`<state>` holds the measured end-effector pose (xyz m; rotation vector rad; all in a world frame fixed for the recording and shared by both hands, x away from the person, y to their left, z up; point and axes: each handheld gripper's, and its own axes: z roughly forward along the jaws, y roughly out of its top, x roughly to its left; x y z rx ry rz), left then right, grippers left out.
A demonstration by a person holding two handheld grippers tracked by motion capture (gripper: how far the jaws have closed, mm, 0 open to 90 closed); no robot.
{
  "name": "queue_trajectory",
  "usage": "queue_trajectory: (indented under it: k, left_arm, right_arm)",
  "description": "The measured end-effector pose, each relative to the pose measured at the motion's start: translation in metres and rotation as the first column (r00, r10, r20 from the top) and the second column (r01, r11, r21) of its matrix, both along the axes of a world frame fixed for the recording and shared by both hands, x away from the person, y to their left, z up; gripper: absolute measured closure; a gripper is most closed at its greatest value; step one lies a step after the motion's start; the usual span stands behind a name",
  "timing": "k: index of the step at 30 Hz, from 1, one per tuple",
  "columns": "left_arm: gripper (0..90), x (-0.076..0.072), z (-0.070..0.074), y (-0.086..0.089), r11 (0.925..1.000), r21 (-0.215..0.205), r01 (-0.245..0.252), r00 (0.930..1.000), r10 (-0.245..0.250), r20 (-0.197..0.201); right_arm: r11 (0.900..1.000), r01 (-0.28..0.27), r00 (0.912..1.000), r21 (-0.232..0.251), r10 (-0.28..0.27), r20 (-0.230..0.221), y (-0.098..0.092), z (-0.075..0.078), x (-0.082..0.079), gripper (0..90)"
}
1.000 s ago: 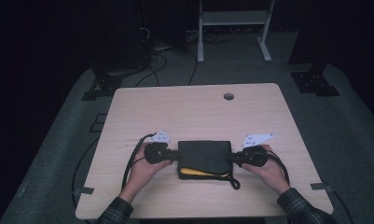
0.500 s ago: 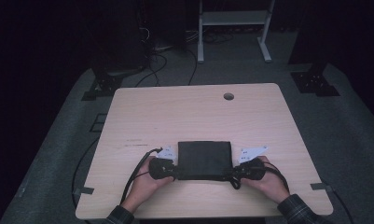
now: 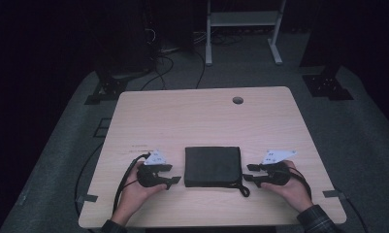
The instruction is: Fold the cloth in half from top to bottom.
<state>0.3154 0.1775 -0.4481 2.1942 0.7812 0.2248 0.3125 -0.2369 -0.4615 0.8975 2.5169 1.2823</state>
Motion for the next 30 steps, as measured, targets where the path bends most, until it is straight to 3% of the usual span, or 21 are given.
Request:
queue_trajectory:
  k: [6,11,14,22,25,29,30]
  left_arm:
    - [25.7,-0.006,-0.006,0.025,0.9953,0.048,-0.084,0.9965,0.083,0.011]
    - [19.5,-0.014,-0.010,0.043,0.9922,0.055,-0.112,0.9938,0.111,0.005]
    - [15.4,-0.018,-0.013,0.055,0.9875,0.063,-0.145,0.9894,0.144,0.013]
    - [7.5,-0.032,-0.026,0.077,0.9821,0.097,-0.161,0.9867,0.162,-0.002]
    - [6.9,-0.036,-0.028,0.083,0.9813,0.086,-0.172,0.9851,0.172,0.009]
    - [2.1,-0.039,-0.031,0.088,0.9780,0.116,-0.174,0.9845,0.170,0.043]
    - [1.4,-0.040,-0.032,0.089,0.9788,0.108,-0.175,0.9842,0.170,0.049]
  right_arm:
    - [0.998,0.062,0.9981,-0.014,-0.062,0.003,-0.018,-0.003,-0.004,39.5]
    - [0.993,0.115,0.9933,-0.038,-0.116,-0.006,-0.035,-0.009,-0.008,32.1]
    - [0.987,0.156,0.9876,-0.048,-0.157,-0.010,-0.046,-0.011,-0.010,29.1]
    - [0.960,0.257,0.9661,-0.107,-0.258,0.003,-0.071,-0.019,-0.019,21.3]
    - [0.954,0.276,0.9608,-0.118,-0.277,0.005,-0.075,-0.021,-0.019,20.3]
    - [0.946,0.297,0.9547,-0.129,-0.297,0.018,-0.079,-0.023,-0.019,17.6]
    - [0.943,0.307,0.9516,-0.131,-0.306,0.026,-0.080,-0.024,-0.018,13.3]
